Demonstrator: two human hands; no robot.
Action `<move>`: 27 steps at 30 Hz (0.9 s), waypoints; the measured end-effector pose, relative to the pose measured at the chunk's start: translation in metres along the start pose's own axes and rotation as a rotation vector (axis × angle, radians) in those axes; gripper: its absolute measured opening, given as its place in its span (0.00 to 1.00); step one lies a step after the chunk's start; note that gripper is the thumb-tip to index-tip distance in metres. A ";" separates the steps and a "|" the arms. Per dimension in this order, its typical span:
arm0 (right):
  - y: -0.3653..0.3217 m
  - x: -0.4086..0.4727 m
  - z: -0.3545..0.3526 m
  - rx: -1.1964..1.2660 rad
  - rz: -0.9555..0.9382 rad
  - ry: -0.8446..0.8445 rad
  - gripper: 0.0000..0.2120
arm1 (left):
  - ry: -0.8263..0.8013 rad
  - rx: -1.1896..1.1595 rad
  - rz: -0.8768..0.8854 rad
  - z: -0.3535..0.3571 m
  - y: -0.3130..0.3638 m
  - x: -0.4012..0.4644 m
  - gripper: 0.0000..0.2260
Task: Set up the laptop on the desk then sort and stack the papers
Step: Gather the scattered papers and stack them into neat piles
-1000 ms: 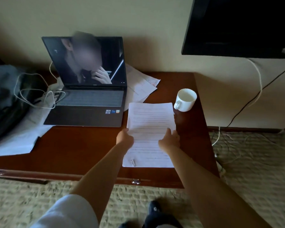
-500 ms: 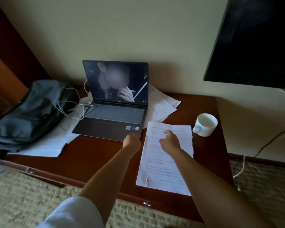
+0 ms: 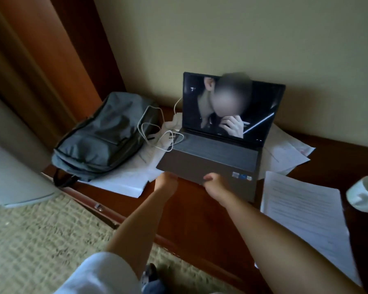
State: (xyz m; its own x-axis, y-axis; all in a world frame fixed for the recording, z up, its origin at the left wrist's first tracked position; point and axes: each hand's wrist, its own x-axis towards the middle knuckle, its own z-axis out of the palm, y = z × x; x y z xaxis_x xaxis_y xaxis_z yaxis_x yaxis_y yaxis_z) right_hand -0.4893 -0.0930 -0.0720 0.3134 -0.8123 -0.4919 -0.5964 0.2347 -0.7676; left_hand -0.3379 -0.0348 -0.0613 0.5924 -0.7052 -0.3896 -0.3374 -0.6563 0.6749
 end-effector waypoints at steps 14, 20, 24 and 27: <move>-0.105 0.071 0.211 0.537 0.453 0.276 0.14 | 0.230 1.161 0.541 -0.147 -0.121 0.134 0.39; -0.131 0.068 0.224 0.320 0.609 0.314 0.19 | 0.074 1.175 0.671 -0.169 -0.125 0.151 0.34; -0.136 0.070 0.232 0.343 0.541 0.266 0.23 | -0.003 1.168 0.720 -0.179 -0.120 0.156 0.25; -0.149 0.063 0.227 0.508 0.536 0.217 0.19 | -0.060 1.222 0.703 -0.180 -0.117 0.158 0.26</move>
State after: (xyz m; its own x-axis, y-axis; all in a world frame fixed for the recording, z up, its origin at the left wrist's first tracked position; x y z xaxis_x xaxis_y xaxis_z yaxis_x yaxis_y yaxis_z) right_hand -0.2133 -0.0580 -0.0819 -0.1054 -0.5927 -0.7985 -0.1969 0.7995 -0.5675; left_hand -0.0732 -0.0212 -0.0892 0.0164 -0.9680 -0.2504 -0.9763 0.0385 -0.2128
